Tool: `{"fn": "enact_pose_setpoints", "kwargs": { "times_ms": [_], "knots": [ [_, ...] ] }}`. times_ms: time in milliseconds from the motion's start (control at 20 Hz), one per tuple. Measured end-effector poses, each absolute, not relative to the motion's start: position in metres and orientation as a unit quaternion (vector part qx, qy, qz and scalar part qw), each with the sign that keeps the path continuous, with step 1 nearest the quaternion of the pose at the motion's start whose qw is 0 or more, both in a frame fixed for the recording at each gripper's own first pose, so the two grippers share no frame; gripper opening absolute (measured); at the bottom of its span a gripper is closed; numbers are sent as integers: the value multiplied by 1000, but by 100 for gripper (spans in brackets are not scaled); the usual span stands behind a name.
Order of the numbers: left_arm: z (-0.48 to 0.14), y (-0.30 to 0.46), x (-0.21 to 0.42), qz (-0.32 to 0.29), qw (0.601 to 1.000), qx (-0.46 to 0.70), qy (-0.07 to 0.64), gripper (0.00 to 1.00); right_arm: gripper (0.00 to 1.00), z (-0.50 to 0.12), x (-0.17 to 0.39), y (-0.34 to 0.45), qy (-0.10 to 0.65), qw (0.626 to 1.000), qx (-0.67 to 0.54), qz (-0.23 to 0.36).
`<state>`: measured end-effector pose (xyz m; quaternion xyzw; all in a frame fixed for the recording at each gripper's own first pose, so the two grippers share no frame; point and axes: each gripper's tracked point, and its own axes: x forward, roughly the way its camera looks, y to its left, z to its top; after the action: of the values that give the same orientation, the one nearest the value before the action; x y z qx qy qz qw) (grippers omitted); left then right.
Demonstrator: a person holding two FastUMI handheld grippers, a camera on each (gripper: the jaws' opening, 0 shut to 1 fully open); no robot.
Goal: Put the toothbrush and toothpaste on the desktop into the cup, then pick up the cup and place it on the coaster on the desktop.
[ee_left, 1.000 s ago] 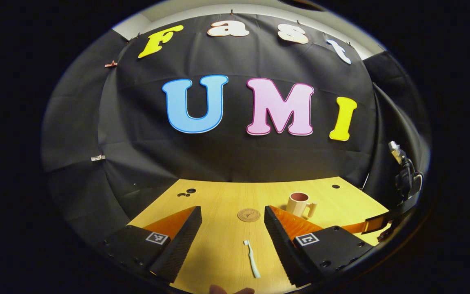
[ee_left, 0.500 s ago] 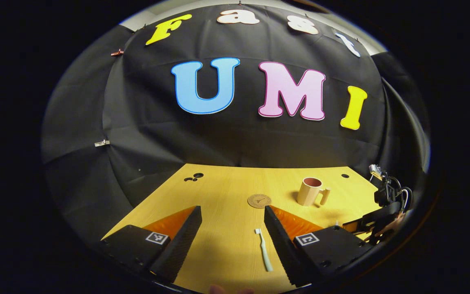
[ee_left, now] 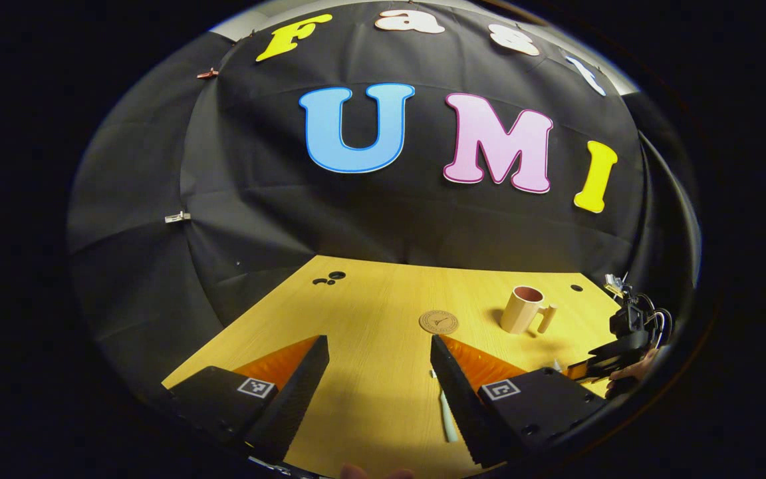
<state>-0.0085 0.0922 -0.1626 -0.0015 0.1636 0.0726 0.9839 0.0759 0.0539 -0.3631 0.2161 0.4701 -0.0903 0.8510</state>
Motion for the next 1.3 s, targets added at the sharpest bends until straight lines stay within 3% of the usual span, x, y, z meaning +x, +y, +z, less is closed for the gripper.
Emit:
{"fn": "enact_pose_setpoints", "kwargs": {
  "times_ms": [50, 200, 600, 800, 850, 900, 1300],
  "knots": [
    [-164, 93, -8, 74, 983, -2, 165, 97, 23, -364, 77, 54, 470, 852, 212, -87],
    [-172, 88, -3, 68, 982, -4, 177, 97, 13, -355, 78, 60, 452, 865, 208, -60],
    [-231, 43, 25, 21, 967, -9, 253, 97, 13, -268, 79, 49, 353, 908, 225, -8],
    [-269, 23, 35, 14, 955, 10, 297, 96, 13, -241, 73, 32, 339, 914, 223, 5],
    [-279, 20, 36, 13, 952, 14, 307, 91, 13, -237, 72, 29, 336, 916, 221, 6],
    [-290, 18, 37, 12, 948, 19, 317, 96, 13, -233, 72, 25, 335, 916, 220, 8],
    [-349, 15, 45, 21, 923, 30, 383, 93, 12, -229, 68, 2, 335, 915, 223, -1]
  ]
}}
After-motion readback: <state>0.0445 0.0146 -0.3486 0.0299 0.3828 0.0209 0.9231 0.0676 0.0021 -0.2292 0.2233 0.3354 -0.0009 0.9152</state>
